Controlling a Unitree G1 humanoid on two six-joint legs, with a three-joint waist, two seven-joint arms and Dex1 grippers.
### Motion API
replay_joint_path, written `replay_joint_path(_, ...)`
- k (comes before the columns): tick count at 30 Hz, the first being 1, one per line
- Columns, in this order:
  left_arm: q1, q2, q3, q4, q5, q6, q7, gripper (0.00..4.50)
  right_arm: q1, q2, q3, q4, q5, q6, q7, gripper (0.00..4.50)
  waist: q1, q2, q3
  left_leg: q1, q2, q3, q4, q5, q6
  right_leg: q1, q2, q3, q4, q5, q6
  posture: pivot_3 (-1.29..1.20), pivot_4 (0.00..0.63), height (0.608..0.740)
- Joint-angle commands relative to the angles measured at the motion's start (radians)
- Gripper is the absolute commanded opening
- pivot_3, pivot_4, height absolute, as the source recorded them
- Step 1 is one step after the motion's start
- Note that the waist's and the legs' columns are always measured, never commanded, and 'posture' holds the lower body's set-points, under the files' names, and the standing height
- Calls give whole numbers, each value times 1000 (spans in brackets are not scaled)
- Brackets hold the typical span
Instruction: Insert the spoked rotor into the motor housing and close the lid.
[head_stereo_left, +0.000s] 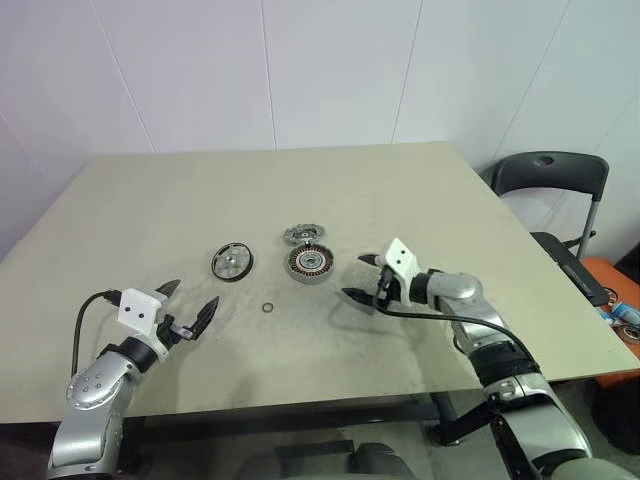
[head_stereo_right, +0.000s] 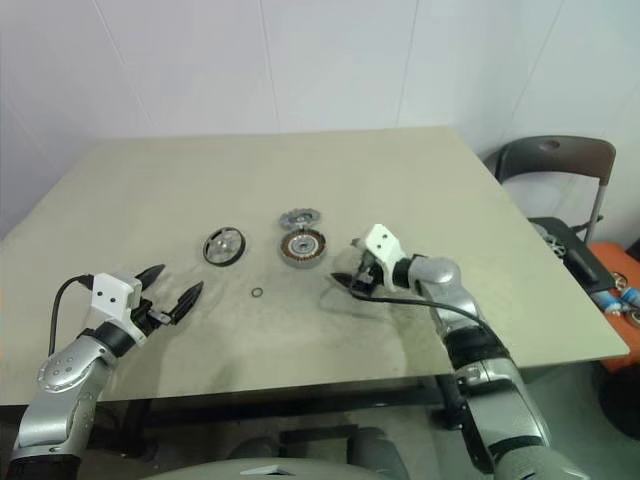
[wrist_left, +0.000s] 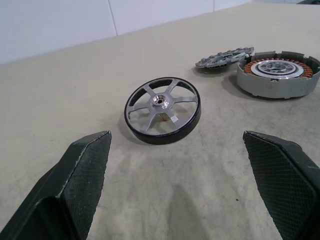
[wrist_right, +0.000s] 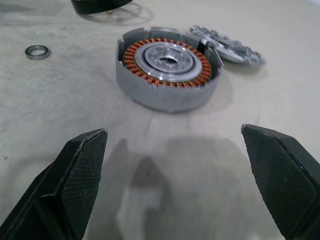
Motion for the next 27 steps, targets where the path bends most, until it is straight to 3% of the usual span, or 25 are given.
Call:
replay_joint_path(1,-7,8,10,-26,-4,-11,-6,4479,-77,-10,52,-78,-46,71,17,4500,0,0,0,0,0,0,0,0,0,0,0,0,0,0,0,0,0,740)
replay_joint_path(9,-1,6,8,-36,-6,-6,-4,4479,-280,13,248,-82,-186,297,121,4500,-2,1,0,-1,0,0,0,0,0,-1,0,0,0,0,0,0,0,740)
replay_joint_path(14,9,1,10,-43,-6,-9,2,4479,-415,70,310,35,-229,387,146,4500,-1,1,0,-1,0,0,0,0,0,-2,-1,-1,0,0,-1,0,0,740)
replay_joint_path(21,15,-6,10,-49,-3,-12,12,4479,-506,141,367,192,-287,354,148,4500,-5,1,0,-5,-1,0,0,0,0,-5,-3,-3,0,0,-1,0,0,740)
replay_joint_path(27,17,-11,10,-48,-1,-14,16,4479,-552,206,365,323,-311,310,118,4500,-26,1,0,-17,-1,-1,0,1,-3,-20,-3,-4,3,2,-3,0,0,740)
